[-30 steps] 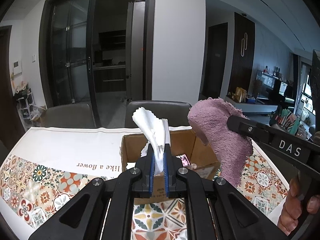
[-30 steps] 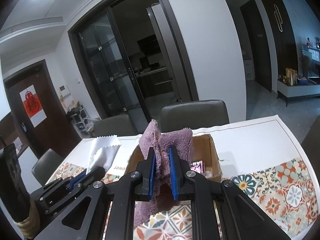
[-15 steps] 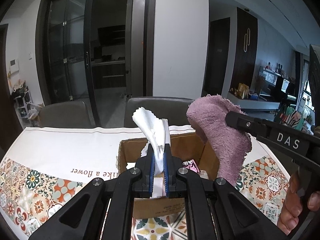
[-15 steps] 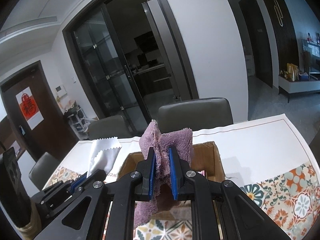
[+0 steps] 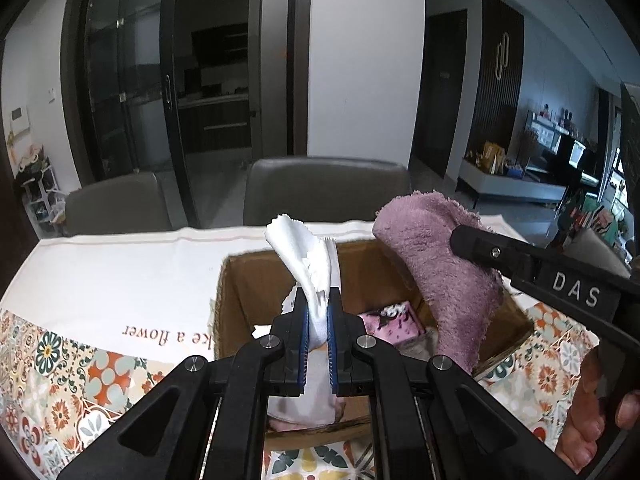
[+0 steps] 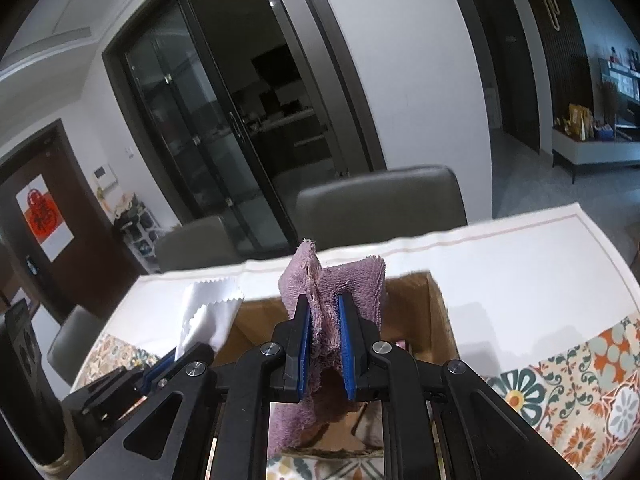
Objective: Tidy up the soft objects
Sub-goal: 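Lift both cloths and carry them over the cardboard box, then lower both cloths into the box and open both tools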
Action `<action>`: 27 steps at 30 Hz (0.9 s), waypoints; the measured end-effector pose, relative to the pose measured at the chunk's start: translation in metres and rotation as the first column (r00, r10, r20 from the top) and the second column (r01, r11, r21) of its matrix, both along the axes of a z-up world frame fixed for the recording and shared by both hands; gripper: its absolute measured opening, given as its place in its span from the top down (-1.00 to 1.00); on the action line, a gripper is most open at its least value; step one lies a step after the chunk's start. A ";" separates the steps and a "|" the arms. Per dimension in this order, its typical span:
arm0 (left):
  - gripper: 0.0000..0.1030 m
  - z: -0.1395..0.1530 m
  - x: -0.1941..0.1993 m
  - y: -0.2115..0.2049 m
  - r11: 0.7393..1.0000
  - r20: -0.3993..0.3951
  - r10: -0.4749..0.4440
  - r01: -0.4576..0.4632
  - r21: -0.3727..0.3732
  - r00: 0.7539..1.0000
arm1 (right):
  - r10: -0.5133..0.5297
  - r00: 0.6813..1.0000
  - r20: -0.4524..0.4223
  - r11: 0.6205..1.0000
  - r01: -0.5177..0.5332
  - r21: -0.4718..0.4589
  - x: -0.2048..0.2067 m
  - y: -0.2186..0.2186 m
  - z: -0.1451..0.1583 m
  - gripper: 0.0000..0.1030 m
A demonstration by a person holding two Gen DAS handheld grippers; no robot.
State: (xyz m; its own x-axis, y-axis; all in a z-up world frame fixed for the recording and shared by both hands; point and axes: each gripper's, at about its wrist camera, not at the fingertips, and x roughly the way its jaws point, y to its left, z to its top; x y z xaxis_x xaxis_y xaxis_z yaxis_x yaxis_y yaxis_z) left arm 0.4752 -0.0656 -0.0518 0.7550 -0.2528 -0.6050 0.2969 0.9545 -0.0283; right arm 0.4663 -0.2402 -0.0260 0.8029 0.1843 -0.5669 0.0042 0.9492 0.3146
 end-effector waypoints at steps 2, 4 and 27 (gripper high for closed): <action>0.81 -0.008 0.003 -0.003 1.000 -0.023 0.001 -0.001 0.008 1.000 | 0.003 1.000 -0.031 1.000 -0.003 -0.004 0.003 0.000 -0.010 0.71; 0.81 -0.015 0.005 -0.006 1.000 -0.040 0.002 -0.001 0.017 0.999 | 0.004 0.998 -0.060 1.000 -0.004 -0.004 0.006 -0.001 -0.020 0.71; 0.16 -0.018 -0.001 -0.002 0.999 -0.061 0.017 -0.015 0.037 0.998 | -0.014 0.988 -0.157 1.000 0.012 -0.014 0.015 -0.006 -0.048 0.26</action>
State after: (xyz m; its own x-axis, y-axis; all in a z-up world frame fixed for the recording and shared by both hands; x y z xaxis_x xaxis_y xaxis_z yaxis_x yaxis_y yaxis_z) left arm 0.4737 -0.0671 -0.0699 0.7200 -0.2177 -0.6589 0.2805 0.9598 -0.0106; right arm 0.4816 -0.2463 -0.0740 0.7060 0.1660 -0.6885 0.0652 0.9528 0.2965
